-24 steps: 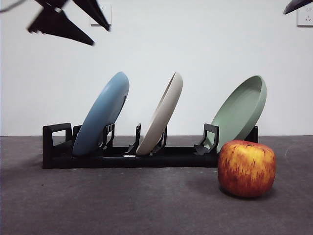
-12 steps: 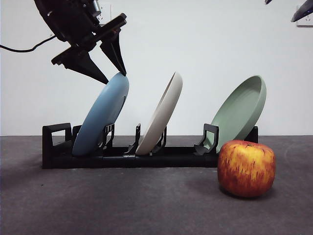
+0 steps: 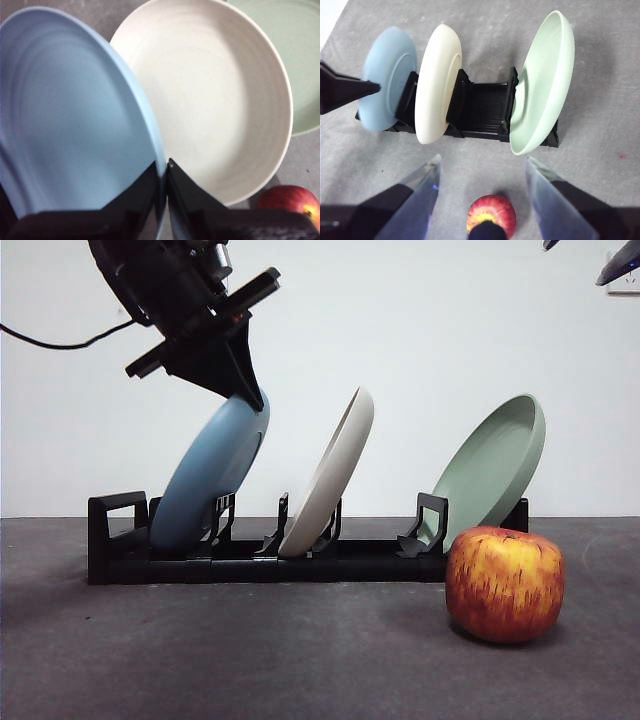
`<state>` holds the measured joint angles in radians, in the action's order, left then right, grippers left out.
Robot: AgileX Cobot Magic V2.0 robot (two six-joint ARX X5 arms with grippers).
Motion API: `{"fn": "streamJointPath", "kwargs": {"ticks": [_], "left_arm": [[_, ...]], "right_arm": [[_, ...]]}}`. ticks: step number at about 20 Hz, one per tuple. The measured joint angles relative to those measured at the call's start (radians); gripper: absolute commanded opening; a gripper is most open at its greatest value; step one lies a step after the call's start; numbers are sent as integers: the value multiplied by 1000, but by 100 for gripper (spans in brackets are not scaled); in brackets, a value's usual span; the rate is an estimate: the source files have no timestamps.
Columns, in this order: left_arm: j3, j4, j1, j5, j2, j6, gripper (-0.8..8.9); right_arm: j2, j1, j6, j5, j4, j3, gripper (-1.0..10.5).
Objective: Take the blue plate from the plate rack,put the plate on the table,take the apple from the table,put the apple in the plate
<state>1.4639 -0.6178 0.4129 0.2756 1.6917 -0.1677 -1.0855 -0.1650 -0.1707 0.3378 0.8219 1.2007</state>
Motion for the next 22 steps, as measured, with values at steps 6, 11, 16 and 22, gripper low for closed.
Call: {"fn": "streamJointPath", "kwargs": {"ticks": [6, 11, 16, 22], "left_arm": [[254, -298, 56, 2, -16, 74, -8], [309, -403, 206, -50, -204, 147, -8], [310, -519, 512, -295, -304, 172, -8], [64, -502, 790, -505, -298, 93, -8]], "right_arm": [[0, 0, 6, 0, 0, 0, 284], [0, 1, 21, -1, 41, 0, 284], [0, 1, 53, -1, 77, 0, 284], [0, 2, 56, -1, 79, 0, 284]]}}
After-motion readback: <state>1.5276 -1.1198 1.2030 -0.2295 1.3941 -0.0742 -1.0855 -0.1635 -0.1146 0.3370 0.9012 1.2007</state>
